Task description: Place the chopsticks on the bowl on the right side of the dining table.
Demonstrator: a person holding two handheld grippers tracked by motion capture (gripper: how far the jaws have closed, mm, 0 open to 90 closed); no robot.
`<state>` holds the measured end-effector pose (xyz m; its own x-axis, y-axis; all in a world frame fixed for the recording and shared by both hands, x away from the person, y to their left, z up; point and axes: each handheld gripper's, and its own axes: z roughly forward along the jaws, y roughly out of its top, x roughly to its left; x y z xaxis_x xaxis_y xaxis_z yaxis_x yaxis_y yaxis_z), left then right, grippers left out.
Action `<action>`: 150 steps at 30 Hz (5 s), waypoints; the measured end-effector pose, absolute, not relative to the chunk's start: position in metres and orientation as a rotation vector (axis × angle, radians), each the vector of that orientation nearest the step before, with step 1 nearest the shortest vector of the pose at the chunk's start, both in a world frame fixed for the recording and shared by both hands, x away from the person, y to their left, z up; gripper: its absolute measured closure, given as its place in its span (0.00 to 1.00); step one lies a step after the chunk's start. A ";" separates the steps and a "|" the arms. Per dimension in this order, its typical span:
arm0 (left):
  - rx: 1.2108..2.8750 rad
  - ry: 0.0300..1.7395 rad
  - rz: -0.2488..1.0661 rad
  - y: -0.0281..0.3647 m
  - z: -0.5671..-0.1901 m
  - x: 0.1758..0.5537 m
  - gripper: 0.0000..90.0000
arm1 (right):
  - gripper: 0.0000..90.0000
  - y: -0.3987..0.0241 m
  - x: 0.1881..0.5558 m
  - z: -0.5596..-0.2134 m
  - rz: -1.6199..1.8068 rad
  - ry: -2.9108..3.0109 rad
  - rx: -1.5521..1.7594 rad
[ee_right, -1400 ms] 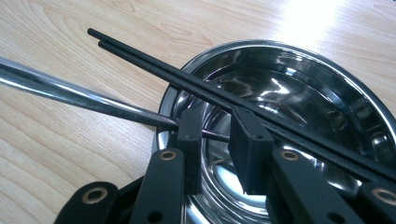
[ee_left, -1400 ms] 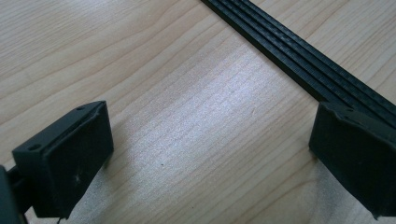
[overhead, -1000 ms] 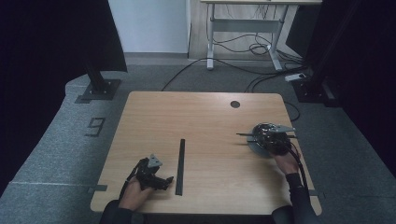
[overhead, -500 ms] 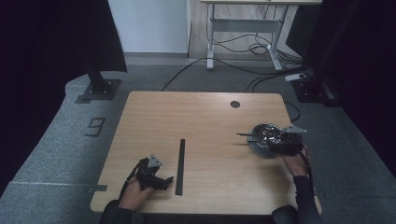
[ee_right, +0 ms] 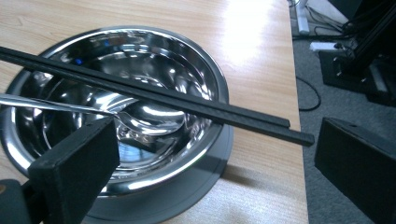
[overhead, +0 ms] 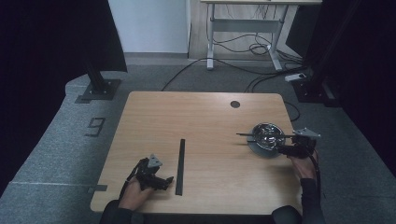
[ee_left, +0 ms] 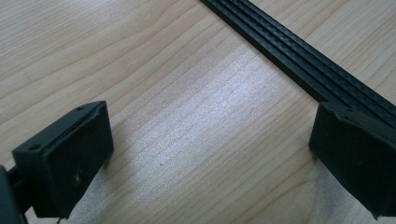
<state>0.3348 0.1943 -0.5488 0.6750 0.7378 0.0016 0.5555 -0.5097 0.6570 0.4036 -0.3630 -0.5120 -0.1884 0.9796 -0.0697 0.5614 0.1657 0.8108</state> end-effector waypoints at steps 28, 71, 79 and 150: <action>2.252 0.991 0.373 0.194 -0.549 0.335 0.00 | 0.00 -0.381 0.416 -0.532 0.954 1.793 1.526; 2.252 0.991 0.373 0.194 -0.549 0.335 0.00 | 0.10 -0.371 0.414 -0.527 0.931 1.822 1.481; 2.253 0.991 0.373 0.194 -0.549 0.335 0.00 | 0.11 -0.370 0.414 -0.527 0.940 1.831 1.480; 2.255 0.984 0.370 0.195 -0.549 0.335 0.00 | 0.00 -0.282 0.322 -0.468 0.942 2.226 1.279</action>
